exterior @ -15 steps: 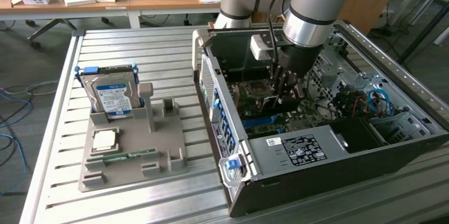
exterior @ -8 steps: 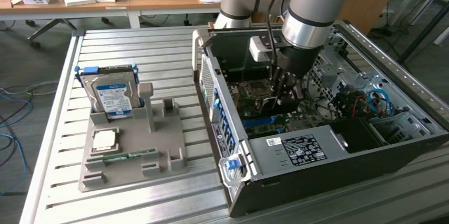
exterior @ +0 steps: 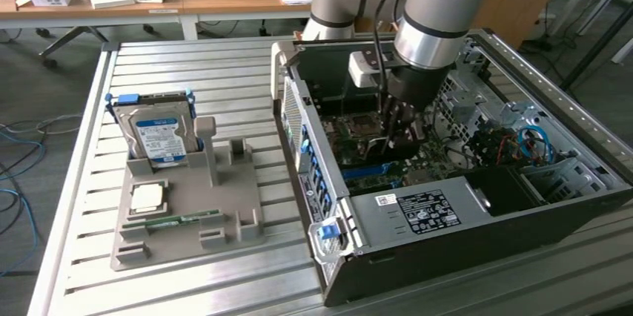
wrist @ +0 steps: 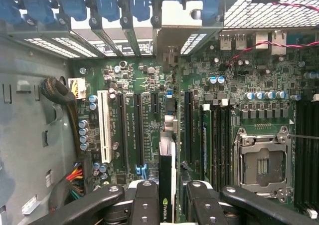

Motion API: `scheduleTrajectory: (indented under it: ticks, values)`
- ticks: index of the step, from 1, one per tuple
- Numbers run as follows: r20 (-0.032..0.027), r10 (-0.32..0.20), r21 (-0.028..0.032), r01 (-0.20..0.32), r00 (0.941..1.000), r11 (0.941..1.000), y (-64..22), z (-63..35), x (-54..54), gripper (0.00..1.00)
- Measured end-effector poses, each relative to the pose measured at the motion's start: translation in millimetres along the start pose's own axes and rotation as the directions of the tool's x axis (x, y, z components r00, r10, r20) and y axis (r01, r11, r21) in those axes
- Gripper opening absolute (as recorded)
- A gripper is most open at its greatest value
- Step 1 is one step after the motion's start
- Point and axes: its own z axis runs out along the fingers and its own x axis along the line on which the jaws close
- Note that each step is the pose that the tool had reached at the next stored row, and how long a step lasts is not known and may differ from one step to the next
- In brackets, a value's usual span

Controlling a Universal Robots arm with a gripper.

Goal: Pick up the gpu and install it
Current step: 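Insert the gpu into the slot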

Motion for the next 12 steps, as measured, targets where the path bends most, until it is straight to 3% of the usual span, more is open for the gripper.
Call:
scheduleTrajectory:
  ticks: [12]
  values:
    - [-0.0001,0.000,-0.0001,0.000,1.0000,1.0000,2.9,0.1,0.2,0.26]
